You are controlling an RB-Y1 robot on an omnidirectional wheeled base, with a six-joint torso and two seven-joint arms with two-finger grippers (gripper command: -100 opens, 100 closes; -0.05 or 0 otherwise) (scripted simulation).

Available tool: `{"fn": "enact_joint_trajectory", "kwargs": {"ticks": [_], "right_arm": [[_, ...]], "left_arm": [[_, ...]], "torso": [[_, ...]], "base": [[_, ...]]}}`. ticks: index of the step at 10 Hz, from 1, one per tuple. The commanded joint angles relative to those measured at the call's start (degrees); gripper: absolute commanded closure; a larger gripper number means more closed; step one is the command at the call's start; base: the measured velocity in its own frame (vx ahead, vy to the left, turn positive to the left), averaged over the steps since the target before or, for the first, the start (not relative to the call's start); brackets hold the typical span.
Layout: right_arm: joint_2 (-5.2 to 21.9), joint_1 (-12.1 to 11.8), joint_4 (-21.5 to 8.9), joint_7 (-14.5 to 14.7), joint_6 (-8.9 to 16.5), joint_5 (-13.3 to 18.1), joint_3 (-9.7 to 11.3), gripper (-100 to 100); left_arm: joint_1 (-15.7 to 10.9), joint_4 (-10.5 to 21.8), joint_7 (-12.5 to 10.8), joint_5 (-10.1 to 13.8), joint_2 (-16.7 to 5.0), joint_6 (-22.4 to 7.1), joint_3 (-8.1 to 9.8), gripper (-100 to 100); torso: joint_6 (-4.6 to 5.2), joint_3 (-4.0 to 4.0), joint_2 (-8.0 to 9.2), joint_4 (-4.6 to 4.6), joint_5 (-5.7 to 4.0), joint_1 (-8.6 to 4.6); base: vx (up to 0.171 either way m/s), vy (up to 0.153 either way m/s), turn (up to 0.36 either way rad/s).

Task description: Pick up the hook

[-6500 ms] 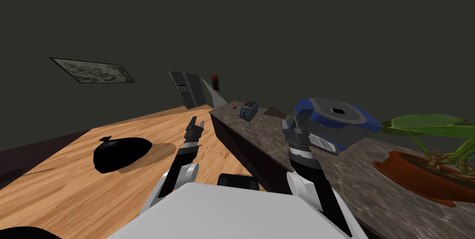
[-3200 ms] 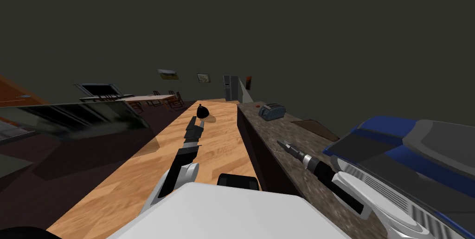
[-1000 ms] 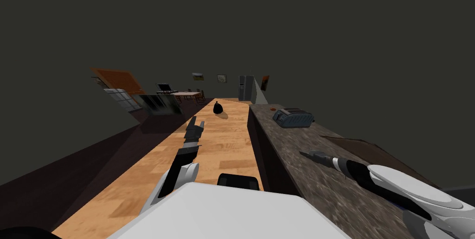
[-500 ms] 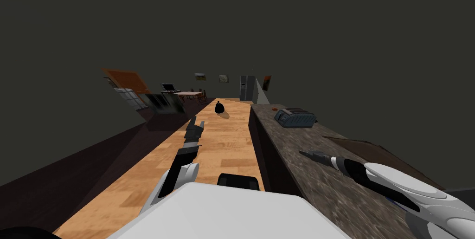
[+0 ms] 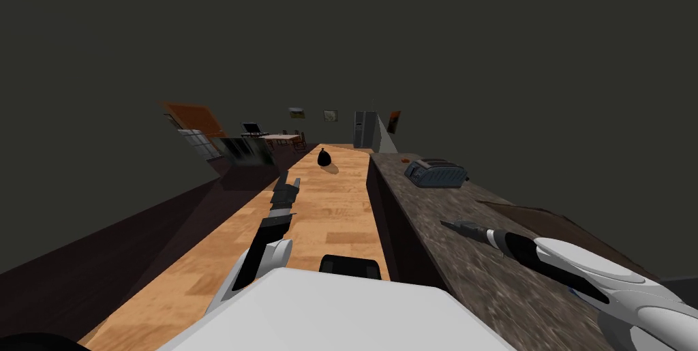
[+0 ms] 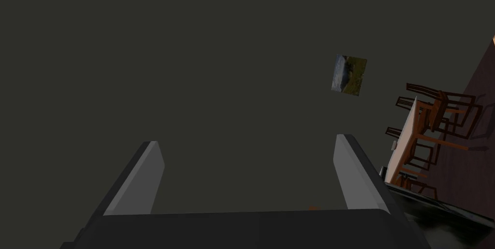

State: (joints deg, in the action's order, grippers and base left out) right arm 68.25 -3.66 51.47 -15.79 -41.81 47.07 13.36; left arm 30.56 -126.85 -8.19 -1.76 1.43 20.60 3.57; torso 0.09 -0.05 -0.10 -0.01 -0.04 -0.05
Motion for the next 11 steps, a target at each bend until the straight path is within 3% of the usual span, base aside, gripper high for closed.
{"fn": "enact_joint_trajectory", "kwargs": {"ticks": [1,2,4,5,6,9,10,11], "right_arm": [[0.0,1.97,-2.86,1.33,-0.55,-1.46,1.86,-100],[0.16,4.4,-4.95,3.43,-1.27,-3.82,4.14,-100],[0.16,5.25,-7.75,3.43,-1.27,-4.32,5.16,-100],[0.31,7.91,-9.78,5.53,-1.99,-7.04,7.77,-100],[0.31,8.53,-11.64,5.53,-1.99,-7.18,8.46,-100],[0.62,14.1,-18.73,9.73,-3.42,-12.46,13.53,-100],[0.62,15.09,-20.51,9.73,-3.42,-12.9,15.06,-100],[0.62,15.09,-20.51,9.73,-3.42,-12.9,15.06,-100]], "left_arm": [[0.0,0.0,0.0,0.0,0.0,0.0,0.0,0],[0.0,0.0,0.0,0.0,0.0,0.0,0.0,0],[0.0,0.0,0.0,0.0,0.0,0.0,0.0,0],[0.01,0.0,0.0,0.0,0.0,0.0,0.0,0],[0.0,0.0,0.0,0.0,0.0,0.0,0.0,0],[0.0,0.0,0.0,0.0,0.0,0.0,0.0,0],[0.0,0.0,0.0,0.0,0.0,0.0,0.0,0],[0.0,0.0,0.0,0.0,0.0,0.0,0.0,0]], "torso": [[0.0,0.0,0.0,0.0,0.0,0.0],[0.02,0.01,0.02,0.01,0.0,0.0],[0.04,0.03,0.04,0.01,0.0,0.01],[0.05,0.0,-0.01,0.0,0.0,-0.01],[0.01,0.02,0.03,0.01,0.01,0.04],[0.05,0.03,0.05,0.02,0.01,0.01],[0.02,0.05,0.07,0.02,0.02,0.05],[0.04,0.04,0.05,0.02,0.02,0.03]], "base": [[-0.04,0.014,0.064],[-0.05,0.018,0.084],[-0.028,0.014,0.021],[-0.044,0.026,0.067],[-0.041,0.022,0.056],[-0.047,0.023,0.067],[-0.041,0.02,0.048],[-0.015,0.005,0.0]]}}
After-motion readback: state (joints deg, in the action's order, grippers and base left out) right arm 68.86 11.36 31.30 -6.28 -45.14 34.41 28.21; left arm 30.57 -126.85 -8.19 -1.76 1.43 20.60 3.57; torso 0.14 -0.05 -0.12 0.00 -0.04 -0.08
